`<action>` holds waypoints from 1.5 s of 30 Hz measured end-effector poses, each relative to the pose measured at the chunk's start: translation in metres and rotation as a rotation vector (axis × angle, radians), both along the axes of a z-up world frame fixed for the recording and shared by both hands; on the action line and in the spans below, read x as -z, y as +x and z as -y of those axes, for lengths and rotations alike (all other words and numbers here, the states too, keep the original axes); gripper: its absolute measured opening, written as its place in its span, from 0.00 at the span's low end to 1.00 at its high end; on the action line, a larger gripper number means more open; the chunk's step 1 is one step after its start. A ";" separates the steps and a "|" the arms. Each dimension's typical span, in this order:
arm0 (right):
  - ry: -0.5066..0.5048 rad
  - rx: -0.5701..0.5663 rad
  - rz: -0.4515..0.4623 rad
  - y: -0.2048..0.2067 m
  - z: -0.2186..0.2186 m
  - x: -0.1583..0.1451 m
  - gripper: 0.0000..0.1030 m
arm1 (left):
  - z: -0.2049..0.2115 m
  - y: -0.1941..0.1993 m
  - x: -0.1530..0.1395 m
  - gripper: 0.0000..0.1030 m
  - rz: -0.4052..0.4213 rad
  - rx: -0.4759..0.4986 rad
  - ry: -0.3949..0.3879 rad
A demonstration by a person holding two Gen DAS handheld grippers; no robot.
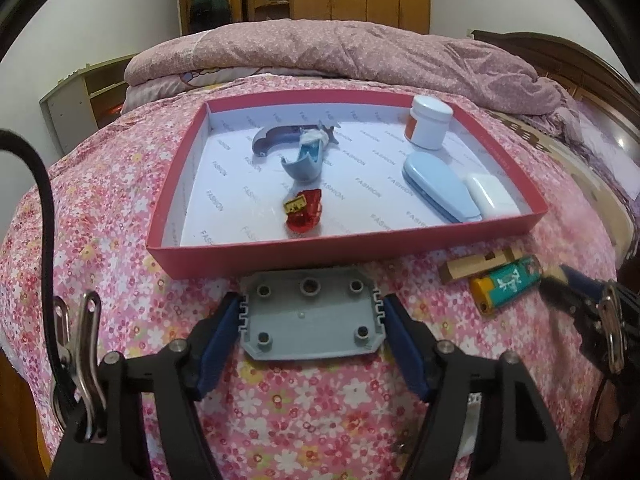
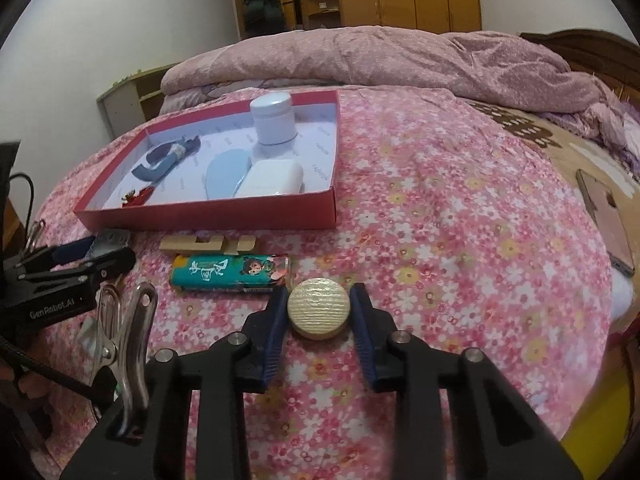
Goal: Organize rigid objects
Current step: 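Grasp the gray plate with left gripper while right grasps the wooden disc, then carry the gray plate and wooden disc over the red tray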
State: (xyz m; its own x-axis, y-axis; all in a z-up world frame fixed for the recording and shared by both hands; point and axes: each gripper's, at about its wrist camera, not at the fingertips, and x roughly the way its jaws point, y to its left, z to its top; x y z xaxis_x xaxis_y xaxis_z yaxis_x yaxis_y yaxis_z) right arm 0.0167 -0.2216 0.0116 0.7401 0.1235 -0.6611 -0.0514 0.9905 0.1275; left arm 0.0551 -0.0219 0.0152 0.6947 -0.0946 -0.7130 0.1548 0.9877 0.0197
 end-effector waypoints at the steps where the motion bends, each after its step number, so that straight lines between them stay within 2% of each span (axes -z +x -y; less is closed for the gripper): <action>1: 0.000 0.000 0.000 0.000 0.000 0.000 0.32 | -0.001 0.000 0.000 0.72 0.000 0.001 -0.002; 10: -0.013 0.001 -0.003 0.001 -0.004 0.000 0.32 | -0.010 -0.009 -0.009 0.71 0.001 0.014 -0.046; 17: 0.014 0.000 -0.011 0.000 0.000 -0.002 0.32 | -0.020 -0.017 -0.029 0.71 0.045 0.005 -0.071; 20: 0.035 0.009 -0.041 0.003 0.003 -0.005 0.31 | -0.023 -0.013 -0.043 0.71 0.045 0.006 -0.072; 23: 0.029 -0.007 -0.042 0.008 0.003 -0.018 0.31 | -0.025 -0.007 -0.063 0.72 0.079 0.014 -0.076; 26: 0.029 -0.025 -0.020 0.014 0.001 -0.032 0.31 | -0.026 0.004 -0.072 0.71 0.068 0.009 -0.082; 35: 0.050 -0.115 -0.003 0.032 -0.018 -0.054 0.32 | -0.027 0.026 -0.080 0.71 0.024 0.021 -0.041; 41: 0.008 -0.157 -0.003 0.051 -0.032 -0.059 0.31 | -0.028 0.037 -0.073 0.71 0.005 0.007 -0.079; 45: 0.007 -0.177 0.000 0.063 -0.040 -0.060 0.31 | -0.023 0.045 -0.064 0.71 -0.008 0.004 -0.071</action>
State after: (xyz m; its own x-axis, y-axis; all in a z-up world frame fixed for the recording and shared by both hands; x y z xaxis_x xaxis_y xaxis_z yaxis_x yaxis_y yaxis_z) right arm 0.0799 -0.1816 0.0711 0.7065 0.2565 -0.6595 -0.2252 0.9650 0.1342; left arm 0.1001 0.0011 0.0794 0.6887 -0.1481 -0.7098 0.1585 0.9860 -0.0520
